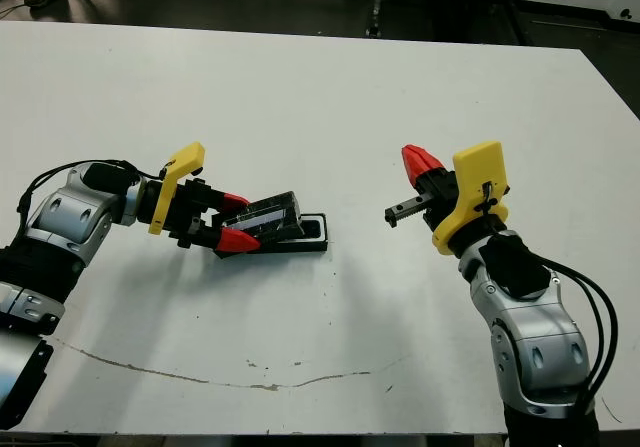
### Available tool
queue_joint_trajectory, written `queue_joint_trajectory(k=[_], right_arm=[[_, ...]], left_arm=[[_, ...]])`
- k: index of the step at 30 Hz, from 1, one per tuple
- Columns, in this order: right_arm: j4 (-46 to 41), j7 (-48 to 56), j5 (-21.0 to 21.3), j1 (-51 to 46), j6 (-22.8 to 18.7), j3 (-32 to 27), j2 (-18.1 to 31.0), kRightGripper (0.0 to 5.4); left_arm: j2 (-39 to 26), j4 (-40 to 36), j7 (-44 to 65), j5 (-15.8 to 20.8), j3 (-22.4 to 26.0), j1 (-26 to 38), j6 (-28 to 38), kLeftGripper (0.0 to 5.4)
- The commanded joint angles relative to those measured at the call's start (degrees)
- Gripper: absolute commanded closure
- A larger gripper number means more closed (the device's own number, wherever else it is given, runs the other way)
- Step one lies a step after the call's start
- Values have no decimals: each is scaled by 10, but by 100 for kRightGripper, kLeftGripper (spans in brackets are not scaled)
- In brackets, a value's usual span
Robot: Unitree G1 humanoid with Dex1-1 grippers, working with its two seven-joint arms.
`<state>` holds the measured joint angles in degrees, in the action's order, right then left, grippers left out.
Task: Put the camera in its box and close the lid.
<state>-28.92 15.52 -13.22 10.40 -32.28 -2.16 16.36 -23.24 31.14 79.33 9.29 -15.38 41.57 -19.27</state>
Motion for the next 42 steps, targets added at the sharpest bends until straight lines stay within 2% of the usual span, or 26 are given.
queue_joint_trajectory(k=[1,12,20,37,42], right_arm=[[-8,-1,0,-9,-5,-4,6,540],[-11,-5,-3,-12,-10,-6,2,540],[-8,-2,-3,-14,-3,-5,1,540],[-15,-6,6,-13,-11,1,6,540],[-14,-6,-2,-13,-13,-4,0,540]], left_arm=[[20,24,-6,-15,-23,-14,-7,225],[44,58,-18,-22,-32,-5,22,227],[68,76,-29,-28,-42,11,-1,227],[93,123,-19,-49,-71,40,26,227],[100,138,-20,-49,-70,43,29,227]])
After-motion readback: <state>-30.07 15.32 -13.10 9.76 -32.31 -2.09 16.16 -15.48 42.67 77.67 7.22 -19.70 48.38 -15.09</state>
